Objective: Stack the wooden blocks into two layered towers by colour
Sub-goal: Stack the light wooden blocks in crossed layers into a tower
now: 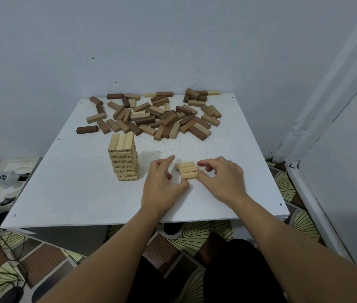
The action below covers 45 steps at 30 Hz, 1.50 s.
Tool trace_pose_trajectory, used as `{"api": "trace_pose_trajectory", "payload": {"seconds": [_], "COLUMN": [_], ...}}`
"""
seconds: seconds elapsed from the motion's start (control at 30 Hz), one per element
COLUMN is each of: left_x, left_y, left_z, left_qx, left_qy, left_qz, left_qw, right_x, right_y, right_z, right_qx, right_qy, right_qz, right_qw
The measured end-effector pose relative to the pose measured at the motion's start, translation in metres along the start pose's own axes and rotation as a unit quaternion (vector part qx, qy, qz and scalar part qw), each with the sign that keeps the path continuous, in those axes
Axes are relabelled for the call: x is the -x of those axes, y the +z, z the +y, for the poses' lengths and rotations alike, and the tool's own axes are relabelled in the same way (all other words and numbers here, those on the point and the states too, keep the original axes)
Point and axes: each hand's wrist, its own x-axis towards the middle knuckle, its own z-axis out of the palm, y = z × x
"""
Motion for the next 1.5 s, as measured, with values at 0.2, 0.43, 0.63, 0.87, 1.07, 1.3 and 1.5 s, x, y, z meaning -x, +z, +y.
{"api": "trace_pose_trajectory", "payload": {"seconds": [0.2, 0.43, 0.63, 0.87, 1.07, 1.3, 1.5], "left_x": [-0.0002, 0.0012, 0.0012, 0.0014, 0.002, 0.0011, 0.0001], "left_y": [0.001, -0.0002, -0.0015, -0.0034, -0.0026, -0.0011, -0.0009], "left_z": [-0.0003, 0.0002, 0.0009, 0.0007, 0.0001, -0.0017, -0.0033], "left_qx": [0.006, 0.018, 0.03, 0.051, 0.067, 0.053, 0.028], "left_qy": [0.001, 0.008, 0.007, -0.004, -0.01, 0.006, 0.015], "left_qz": [0.004, 0.006, 0.024, 0.024, 0.031, 0.04, 0.047], "left_qw": [1.0, 1.0, 0.999, 0.998, 0.997, 0.998, 0.998], "right_x": [0.0023, 0.0023, 0.0034, 0.0045, 0.0047, 0.0043, 0.004], "right_y": [0.0026, 0.002, 0.0022, 0.0027, 0.0022, 0.0028, 0.0022], "right_z": [-0.0012, -0.001, -0.0018, -0.0014, -0.0007, -0.0018, -0.0014], "right_qx": [-0.045, -0.035, -0.043, -0.037, -0.026, -0.041, -0.022], "right_qy": [0.017, 0.006, 0.02, 0.026, 0.009, 0.026, 0.012], "right_qz": [0.037, 0.032, 0.035, 0.039, 0.035, 0.046, 0.038], "right_qw": [0.998, 0.999, 0.998, 0.998, 0.999, 0.998, 0.999]}}
